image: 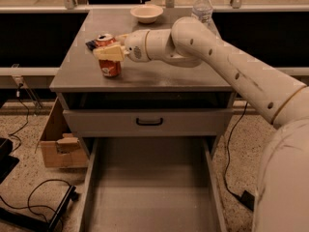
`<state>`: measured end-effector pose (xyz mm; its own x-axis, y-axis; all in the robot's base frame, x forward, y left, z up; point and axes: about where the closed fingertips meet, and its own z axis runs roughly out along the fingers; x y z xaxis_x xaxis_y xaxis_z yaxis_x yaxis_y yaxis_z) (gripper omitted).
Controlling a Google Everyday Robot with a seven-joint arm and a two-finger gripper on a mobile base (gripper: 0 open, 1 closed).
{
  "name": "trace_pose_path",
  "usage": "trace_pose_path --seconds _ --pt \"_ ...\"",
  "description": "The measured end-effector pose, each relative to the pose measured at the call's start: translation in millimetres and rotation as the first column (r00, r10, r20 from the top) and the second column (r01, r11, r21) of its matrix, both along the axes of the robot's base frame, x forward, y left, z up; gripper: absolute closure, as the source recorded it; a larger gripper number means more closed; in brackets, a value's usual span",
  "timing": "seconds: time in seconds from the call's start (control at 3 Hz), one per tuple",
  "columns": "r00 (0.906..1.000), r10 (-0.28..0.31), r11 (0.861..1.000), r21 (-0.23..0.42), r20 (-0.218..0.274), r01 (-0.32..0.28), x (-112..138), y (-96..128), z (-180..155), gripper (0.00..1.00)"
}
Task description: Pick coke can from middle drawer and place on counter
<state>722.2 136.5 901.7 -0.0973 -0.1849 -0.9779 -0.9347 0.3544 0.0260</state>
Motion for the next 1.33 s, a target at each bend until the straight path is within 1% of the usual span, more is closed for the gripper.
trace_pose_path --seconds 0.33,0.67,1.0,1.33 --pt "1.0000 0.004 1.000 0.000 -0.001 -0.004 -0.9 2.9 -0.4 0.12" --pt "0.9998 0.019 1.000 -0.014 0.003 -0.019 2.8 2.2 8.0 0.00" --pt "0.9986 0.041 0.997 -0.062 0.033 -0.039 13.6 -13.5 37.8 0.00" --pt "0.9986 0.039 0.987 -0.155 0.035 -0.033 10.6 -52.8 74.5 0.00"
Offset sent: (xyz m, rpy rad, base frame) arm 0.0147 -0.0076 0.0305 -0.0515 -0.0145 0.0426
